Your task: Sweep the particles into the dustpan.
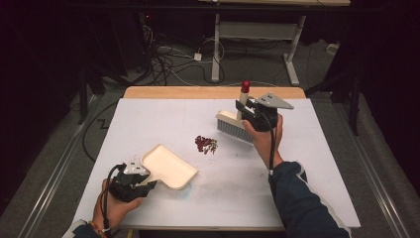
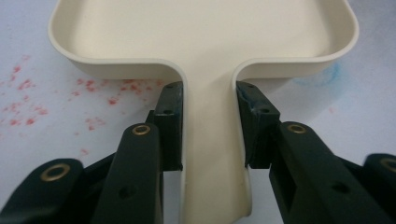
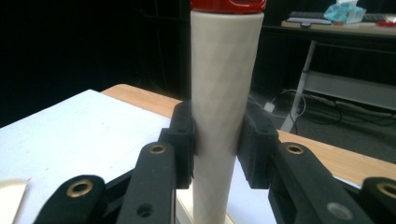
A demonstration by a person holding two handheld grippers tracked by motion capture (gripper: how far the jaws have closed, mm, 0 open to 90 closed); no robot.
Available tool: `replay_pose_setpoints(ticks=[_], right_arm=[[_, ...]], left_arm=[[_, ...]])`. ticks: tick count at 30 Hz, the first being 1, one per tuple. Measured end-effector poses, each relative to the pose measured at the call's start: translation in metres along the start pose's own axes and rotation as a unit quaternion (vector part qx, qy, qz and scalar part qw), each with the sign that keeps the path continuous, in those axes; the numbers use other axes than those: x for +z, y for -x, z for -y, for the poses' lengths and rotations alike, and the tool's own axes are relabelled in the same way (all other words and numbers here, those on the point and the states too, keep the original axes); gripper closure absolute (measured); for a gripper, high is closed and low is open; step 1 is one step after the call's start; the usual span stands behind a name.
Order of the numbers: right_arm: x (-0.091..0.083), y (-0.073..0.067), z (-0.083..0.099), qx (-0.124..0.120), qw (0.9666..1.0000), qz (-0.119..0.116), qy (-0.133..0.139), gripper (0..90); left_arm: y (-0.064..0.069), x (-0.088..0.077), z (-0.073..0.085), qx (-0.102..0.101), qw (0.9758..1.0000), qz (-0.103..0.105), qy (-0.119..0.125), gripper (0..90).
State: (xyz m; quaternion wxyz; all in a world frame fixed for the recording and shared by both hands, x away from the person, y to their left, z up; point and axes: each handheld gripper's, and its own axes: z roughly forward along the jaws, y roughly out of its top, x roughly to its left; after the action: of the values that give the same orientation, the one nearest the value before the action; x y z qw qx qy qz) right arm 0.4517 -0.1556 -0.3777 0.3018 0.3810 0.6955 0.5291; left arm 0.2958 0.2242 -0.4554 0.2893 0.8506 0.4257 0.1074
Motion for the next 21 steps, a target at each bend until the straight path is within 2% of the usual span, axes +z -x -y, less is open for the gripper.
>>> replay_pose_setpoints(ticks=[1, 3, 4, 12, 19, 21], right_arm=[[0.010, -0.001, 0.003, 0.003, 1.0000, 0.008, -0.004, 70.0], [0.015, -0.001, 0.004, 0.001, 0.9999, 0.012, -0.008, 70.0], [0.022, -0.003, 0.005, 0.005, 0.9997, 0.020, -0.010, 70.0], [0.042, -0.016, 0.004, -0.003, 0.9995, 0.032, 0.002, 70.0], [0.049, -0.033, 0.009, -0.007, 0.9990, 0.038, 0.021, 70.0], [0.050, -0.038, 0.009, -0.015, 0.9991, 0.036, 0.020, 70.0]], left_arm=[[0.000, 0.001, 0.000, 0.002, 1.0000, 0.000, -0.002, 64.3], [0.001, 0.004, -0.002, 0.006, 1.0000, 0.000, -0.005, 64.3], [0.002, 0.005, -0.002, 0.010, 0.9999, 0.001, -0.007, 64.4], [0.004, 0.014, -0.006, 0.016, 0.9998, 0.002, -0.014, 64.3], [0.006, 0.018, -0.006, 0.011, 0.9999, 0.005, -0.009, 64.3], [0.006, 0.019, -0.006, 0.012, 0.9999, 0.007, -0.009, 64.3]])
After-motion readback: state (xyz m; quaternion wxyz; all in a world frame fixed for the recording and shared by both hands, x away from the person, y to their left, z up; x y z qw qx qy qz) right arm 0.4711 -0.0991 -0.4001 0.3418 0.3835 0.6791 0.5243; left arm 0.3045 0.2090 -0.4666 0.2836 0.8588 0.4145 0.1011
